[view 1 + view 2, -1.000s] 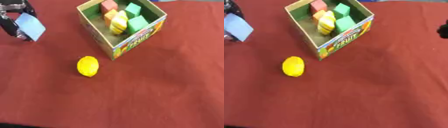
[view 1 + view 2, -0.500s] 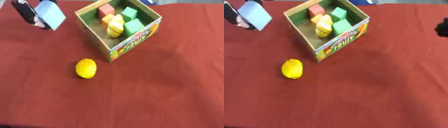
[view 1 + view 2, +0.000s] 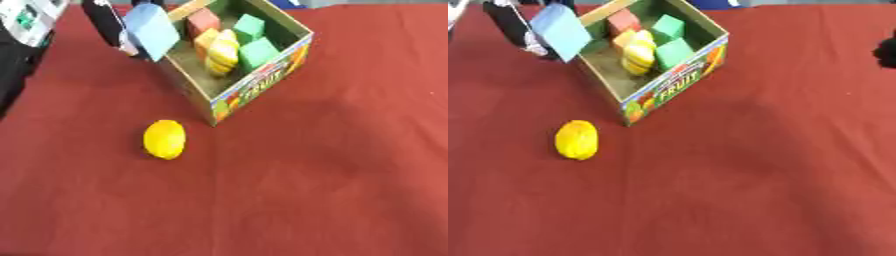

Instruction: Pick up objects on the table and place them in the box.

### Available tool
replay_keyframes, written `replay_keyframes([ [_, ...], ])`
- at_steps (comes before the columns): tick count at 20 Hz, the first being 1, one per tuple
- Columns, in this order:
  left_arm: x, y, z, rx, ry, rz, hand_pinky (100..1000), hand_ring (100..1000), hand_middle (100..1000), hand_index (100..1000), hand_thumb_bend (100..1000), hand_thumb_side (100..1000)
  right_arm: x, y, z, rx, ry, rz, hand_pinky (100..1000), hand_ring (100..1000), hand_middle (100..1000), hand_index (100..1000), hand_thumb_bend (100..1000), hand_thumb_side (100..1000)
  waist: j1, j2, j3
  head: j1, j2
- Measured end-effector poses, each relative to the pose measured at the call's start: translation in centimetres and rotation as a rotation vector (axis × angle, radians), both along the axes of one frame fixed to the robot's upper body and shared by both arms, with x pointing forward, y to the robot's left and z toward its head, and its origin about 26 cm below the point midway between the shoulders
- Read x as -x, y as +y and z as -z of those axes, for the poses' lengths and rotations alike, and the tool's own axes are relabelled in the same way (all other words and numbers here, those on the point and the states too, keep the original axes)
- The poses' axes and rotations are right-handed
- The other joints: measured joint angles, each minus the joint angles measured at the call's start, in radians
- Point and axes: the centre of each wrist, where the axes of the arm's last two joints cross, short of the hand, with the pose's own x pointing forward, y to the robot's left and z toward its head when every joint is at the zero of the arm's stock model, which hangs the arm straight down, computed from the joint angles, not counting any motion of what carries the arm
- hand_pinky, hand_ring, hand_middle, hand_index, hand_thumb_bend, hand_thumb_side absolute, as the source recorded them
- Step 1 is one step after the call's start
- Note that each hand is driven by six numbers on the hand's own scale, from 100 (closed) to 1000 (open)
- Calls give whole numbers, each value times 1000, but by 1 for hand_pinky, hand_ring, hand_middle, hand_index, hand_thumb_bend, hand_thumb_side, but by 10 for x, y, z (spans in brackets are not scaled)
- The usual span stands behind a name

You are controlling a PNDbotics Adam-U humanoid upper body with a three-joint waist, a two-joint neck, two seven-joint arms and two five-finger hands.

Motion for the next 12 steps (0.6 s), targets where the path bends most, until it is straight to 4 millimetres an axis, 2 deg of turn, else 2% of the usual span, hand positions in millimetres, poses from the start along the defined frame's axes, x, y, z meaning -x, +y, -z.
replay_keyframes([
  [6, -2, -19, -12, 5, -43, -3, 773, 706, 641, 728, 514, 100, -2, 2, -4, -1, -5, -17, 791, 755, 686, 778, 100, 574, 7, 4, -18, 12, 0],
  [12, -9, -30, -3, -2, -29, -13, 791, 736, 669, 770, 506, 100, -4, 6, -7, -7, -7, -38, 792, 754, 685, 778, 100, 575, 7, 12, -32, 23, -1],
])
